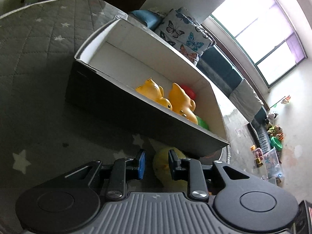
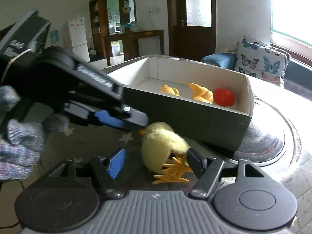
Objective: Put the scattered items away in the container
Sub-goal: 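Move the left tool down onto the yellow plush chick, then close the left tool on the yellow plush chick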
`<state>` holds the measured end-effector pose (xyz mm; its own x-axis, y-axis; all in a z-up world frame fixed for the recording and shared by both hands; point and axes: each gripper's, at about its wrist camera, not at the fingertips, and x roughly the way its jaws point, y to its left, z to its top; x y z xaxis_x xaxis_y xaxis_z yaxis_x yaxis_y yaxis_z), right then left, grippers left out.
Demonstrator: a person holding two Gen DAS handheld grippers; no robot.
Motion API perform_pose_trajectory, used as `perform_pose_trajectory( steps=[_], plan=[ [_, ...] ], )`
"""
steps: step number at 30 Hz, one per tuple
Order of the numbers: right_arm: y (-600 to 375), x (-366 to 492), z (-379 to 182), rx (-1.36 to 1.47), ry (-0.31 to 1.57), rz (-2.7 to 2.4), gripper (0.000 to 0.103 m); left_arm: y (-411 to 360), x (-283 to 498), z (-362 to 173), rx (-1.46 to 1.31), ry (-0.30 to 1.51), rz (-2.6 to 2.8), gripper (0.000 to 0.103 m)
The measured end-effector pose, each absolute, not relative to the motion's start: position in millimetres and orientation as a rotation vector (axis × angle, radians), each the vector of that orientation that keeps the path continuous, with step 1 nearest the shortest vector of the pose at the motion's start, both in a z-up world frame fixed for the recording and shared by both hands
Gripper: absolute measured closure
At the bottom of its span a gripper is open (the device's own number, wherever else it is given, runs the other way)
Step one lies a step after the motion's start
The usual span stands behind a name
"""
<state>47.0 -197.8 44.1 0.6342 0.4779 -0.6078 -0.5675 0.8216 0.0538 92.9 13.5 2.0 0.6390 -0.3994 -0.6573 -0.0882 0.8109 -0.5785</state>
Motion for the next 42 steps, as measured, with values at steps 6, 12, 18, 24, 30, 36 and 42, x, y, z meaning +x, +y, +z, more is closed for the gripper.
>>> perform_pose_trajectory(
  steps=[6,12,18,24,30,36,42],
  plan=[
    [-198.3,50.2,44.4,-0.149,0.648,0.560,0.032,5.8,99.1,3.6,-0.622,0.870,-0.212,0.072],
    [-198.0,55.4,40.5,-0.148,0.671,0.556,0.039,1.1,105.1,-0.9,-0.631,0.890,-0.214,0.070],
    [-199.3,59.2,37.8,-0.141,0.688,0.544,0.044,-2.5,108.4,-2.1,-0.632,0.892,-0.210,0.069],
    [-199.9,59.8,36.6,-0.133,0.688,0.542,0.046,-6.6,111.3,0.1,-0.612,0.893,-0.198,0.069],
    [-199.5,59.2,35.6,-0.138,0.683,0.538,0.046,-12.1,114.6,-1.6,-0.595,0.895,-0.187,0.068],
    [-197.5,57.7,34.7,-0.147,0.672,0.531,0.047,-12.2,115.4,-2.4,-0.596,0.898,-0.188,0.069],
    [-196.0,50.3,36.8,-0.161,0.654,0.526,0.048,-11.6,110.9,-1.2,-0.592,0.898,-0.206,0.070]
  ],
)
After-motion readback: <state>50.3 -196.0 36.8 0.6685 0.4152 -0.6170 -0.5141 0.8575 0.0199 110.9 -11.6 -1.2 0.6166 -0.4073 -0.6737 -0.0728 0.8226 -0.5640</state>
